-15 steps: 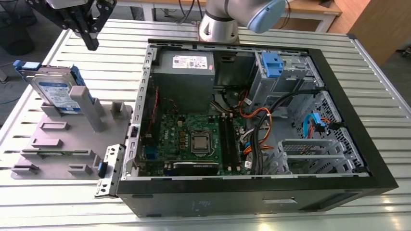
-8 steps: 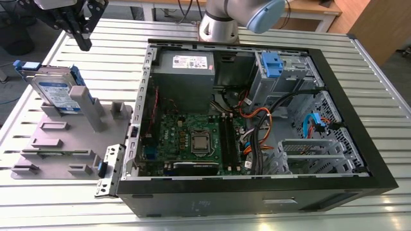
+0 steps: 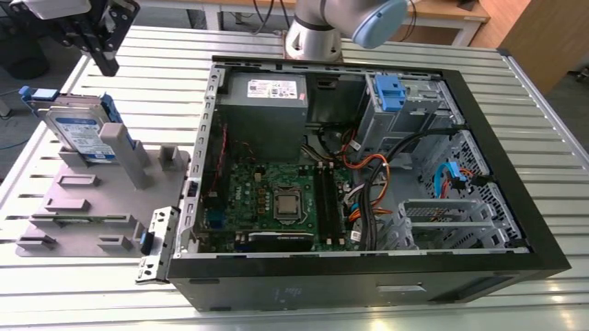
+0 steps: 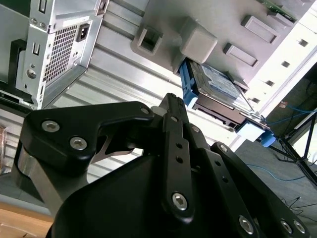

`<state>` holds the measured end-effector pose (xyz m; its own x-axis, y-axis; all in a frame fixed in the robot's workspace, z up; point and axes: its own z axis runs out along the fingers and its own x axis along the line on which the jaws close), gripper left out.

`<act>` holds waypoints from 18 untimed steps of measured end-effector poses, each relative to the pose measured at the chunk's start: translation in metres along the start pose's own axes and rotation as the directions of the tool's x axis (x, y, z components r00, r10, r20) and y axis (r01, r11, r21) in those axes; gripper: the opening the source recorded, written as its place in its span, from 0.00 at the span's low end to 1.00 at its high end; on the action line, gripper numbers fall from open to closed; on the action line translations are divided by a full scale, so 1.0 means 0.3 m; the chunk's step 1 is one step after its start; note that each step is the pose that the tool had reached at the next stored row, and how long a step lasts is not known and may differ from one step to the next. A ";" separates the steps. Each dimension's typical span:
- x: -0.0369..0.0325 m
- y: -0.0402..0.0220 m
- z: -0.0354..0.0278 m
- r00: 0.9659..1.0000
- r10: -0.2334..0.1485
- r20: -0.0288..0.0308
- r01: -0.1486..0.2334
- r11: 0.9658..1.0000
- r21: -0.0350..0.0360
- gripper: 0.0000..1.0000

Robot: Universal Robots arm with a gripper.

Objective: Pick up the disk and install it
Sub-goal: 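Reach for the disk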

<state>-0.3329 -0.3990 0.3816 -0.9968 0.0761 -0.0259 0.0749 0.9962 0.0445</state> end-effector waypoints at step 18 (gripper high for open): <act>0.151 -0.014 0.064 1.000 0.000 0.000 0.000 1.000 0.000 0.11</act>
<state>-0.3779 -0.3989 0.3610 -0.9968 0.0763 -0.0260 0.0751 0.9962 0.0444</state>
